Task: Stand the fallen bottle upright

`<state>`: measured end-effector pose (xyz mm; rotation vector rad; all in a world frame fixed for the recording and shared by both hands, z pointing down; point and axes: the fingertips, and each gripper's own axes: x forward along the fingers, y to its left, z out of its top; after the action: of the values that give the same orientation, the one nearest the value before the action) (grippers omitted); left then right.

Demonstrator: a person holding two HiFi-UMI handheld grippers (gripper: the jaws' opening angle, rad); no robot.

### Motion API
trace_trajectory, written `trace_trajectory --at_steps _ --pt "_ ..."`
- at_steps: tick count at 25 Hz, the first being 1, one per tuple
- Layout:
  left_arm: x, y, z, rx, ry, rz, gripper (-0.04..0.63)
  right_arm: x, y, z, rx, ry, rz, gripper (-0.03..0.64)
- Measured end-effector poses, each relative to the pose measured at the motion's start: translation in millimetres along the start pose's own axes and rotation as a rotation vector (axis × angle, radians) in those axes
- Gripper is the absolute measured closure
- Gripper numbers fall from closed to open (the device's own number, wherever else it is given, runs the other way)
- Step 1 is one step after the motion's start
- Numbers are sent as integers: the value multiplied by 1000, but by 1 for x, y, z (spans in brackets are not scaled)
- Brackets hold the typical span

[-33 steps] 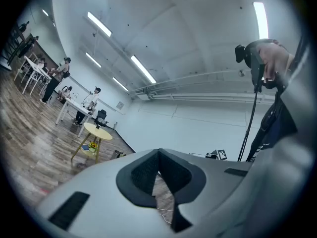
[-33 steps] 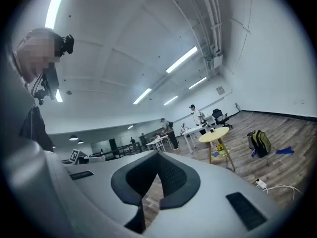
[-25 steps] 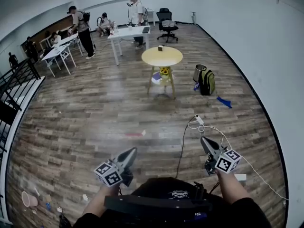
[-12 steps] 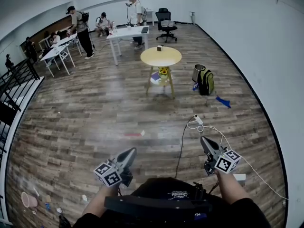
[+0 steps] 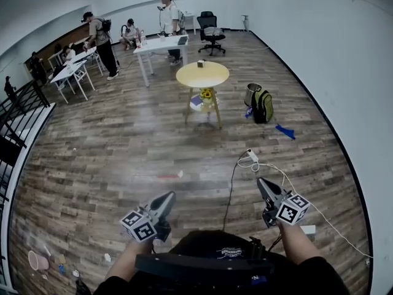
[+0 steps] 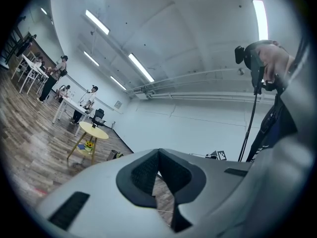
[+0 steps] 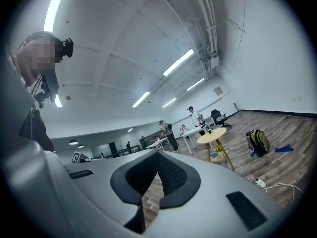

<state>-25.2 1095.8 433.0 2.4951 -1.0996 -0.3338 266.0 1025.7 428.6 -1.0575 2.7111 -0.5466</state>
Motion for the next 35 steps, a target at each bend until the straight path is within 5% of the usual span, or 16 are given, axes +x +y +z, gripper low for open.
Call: trace_trajectory --at_steps 12,17,25,35 --pt "102 -79 -60 -2 13 -26 572 -88 -91 33 -13 12 17 592" --pt "126 -83 -56 -10 20 -13 572 -86 -113 37 12 17 27 592" --pt "133 -6 -26 -39 -24 -25 572 -13 -115 38 -25 39 23 592" --pt "113 164 64 -62 -14 -89 572 178 -66 45 -69 20 1 592"
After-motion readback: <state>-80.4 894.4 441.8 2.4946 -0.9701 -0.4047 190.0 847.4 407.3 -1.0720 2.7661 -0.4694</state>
